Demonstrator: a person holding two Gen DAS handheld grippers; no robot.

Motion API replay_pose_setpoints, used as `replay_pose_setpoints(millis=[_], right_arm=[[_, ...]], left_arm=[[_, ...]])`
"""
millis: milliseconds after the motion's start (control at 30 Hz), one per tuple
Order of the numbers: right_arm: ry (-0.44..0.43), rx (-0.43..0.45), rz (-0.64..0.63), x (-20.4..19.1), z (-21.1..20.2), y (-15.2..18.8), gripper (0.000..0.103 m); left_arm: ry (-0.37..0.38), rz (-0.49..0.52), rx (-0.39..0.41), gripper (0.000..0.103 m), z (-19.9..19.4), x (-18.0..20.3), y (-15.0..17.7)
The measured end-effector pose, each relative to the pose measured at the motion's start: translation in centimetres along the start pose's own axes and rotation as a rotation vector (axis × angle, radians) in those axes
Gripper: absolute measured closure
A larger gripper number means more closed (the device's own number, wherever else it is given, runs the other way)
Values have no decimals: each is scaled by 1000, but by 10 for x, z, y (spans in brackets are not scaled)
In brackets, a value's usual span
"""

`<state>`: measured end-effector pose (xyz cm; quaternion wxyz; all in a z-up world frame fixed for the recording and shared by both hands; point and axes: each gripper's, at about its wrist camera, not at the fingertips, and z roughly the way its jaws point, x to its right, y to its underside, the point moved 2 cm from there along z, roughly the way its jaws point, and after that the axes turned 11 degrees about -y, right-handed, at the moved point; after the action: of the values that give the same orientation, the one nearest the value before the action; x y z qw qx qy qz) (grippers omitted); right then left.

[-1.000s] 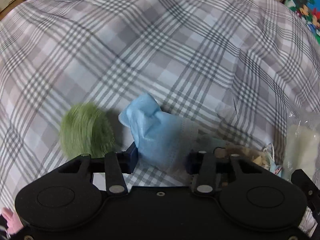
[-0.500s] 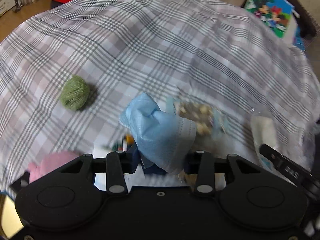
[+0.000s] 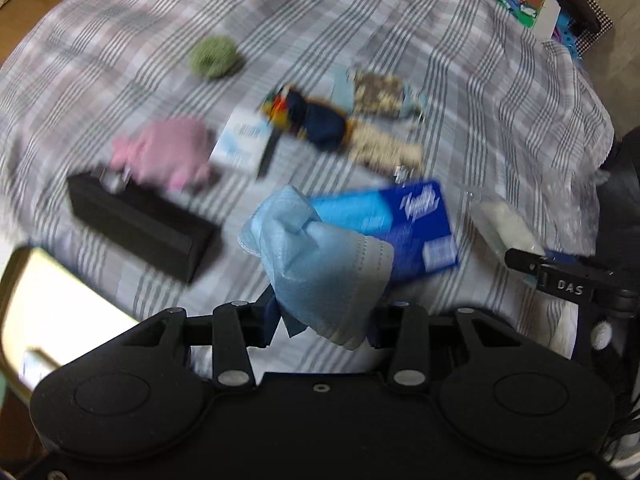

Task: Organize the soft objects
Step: 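Drop the second mask into the tray with the left tool while the right tool carries the bag over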

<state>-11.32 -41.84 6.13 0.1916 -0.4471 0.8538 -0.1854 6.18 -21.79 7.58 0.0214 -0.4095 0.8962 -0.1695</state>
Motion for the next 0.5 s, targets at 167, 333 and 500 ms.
replay_pose_setpoints(millis=[167, 333, 500], right_arm=[[-70, -41, -147, -48, -17, 31, 57], [-209, -112, -223, -99, -15, 55, 57], [-292, -160, -295, -154, 0, 66, 57]], left_arm=[[0, -68, -45, 61, -3, -31, 46], [-33, -155, -56, 61, -6, -76, 79], [-118, -287, -39, 61, -6, -139, 101]])
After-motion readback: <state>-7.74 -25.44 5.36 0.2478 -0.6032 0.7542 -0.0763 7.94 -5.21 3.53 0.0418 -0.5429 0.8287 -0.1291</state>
